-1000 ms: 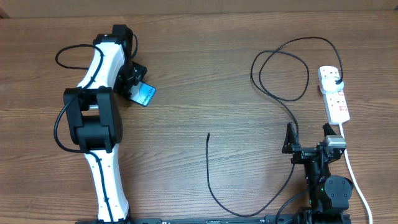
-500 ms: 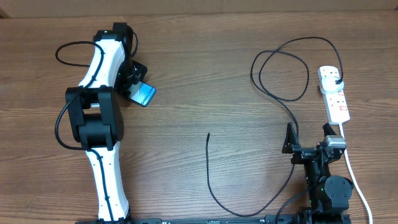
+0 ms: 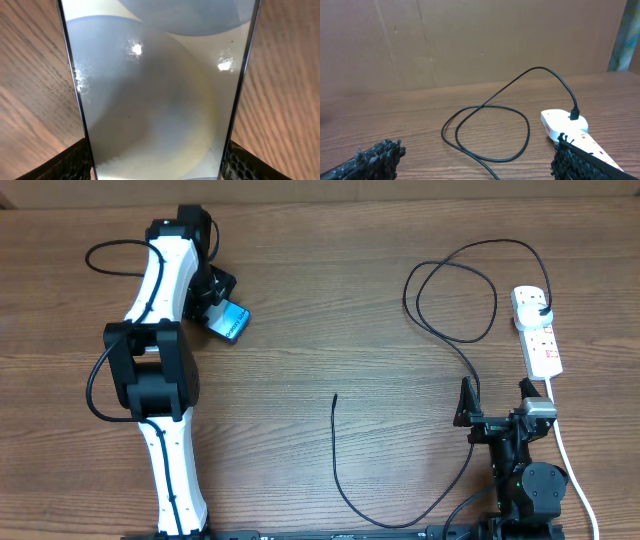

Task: Plug charger to phone and switch on socket
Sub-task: 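Lift the phone with the left gripper and move it rightward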

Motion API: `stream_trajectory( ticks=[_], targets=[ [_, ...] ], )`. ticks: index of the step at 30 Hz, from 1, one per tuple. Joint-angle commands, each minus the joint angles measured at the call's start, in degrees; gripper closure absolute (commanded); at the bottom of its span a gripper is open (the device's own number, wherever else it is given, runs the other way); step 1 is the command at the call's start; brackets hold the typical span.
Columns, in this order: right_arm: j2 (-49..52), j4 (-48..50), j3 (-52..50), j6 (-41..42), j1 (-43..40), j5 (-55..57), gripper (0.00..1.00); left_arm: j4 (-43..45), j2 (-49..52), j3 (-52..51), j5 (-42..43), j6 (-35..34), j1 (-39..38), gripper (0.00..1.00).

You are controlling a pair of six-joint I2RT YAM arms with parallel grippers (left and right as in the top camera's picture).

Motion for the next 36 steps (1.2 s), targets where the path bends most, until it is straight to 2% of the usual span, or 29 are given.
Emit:
stream_trajectory(
  ticks=[1, 9, 12, 18, 31, 36],
  targets=[
    [-0.4, 0.3, -0.6, 0.0, 0.2, 0.7, 0.0, -1.3, 0.1, 4.0, 0.3, 1.3, 0.2, 0.96],
    [-0.4, 0.3, -0.6, 0.0, 0.2, 0.7, 0.0, -5.9, 0.1, 9.5, 0.7, 1.8, 0.2, 0.96],
    [-0.4, 0.3, -0.6, 0.0, 0.2, 0.7, 0.0, -6.6, 0.1, 11.4, 3.3, 2.4, 0.2, 0.96],
    [-0.4, 0.3, -0.6, 0.0, 0.2, 0.7, 0.0, -7.0, 0.1, 14.6, 11.8, 3.9, 0.2, 0.96],
    [-0.4, 0.3, -0.6, 0.0, 0.2, 0.7, 0.0, -6.9, 0.1, 14.8, 32.3, 6.2, -0.9, 0.96],
    [-0.4, 0.3, -0.6, 0.0, 0.2, 0.7, 0.0, -7.6, 0.1, 14.8, 37.7, 8.7, -2.5, 0.96]
  ],
)
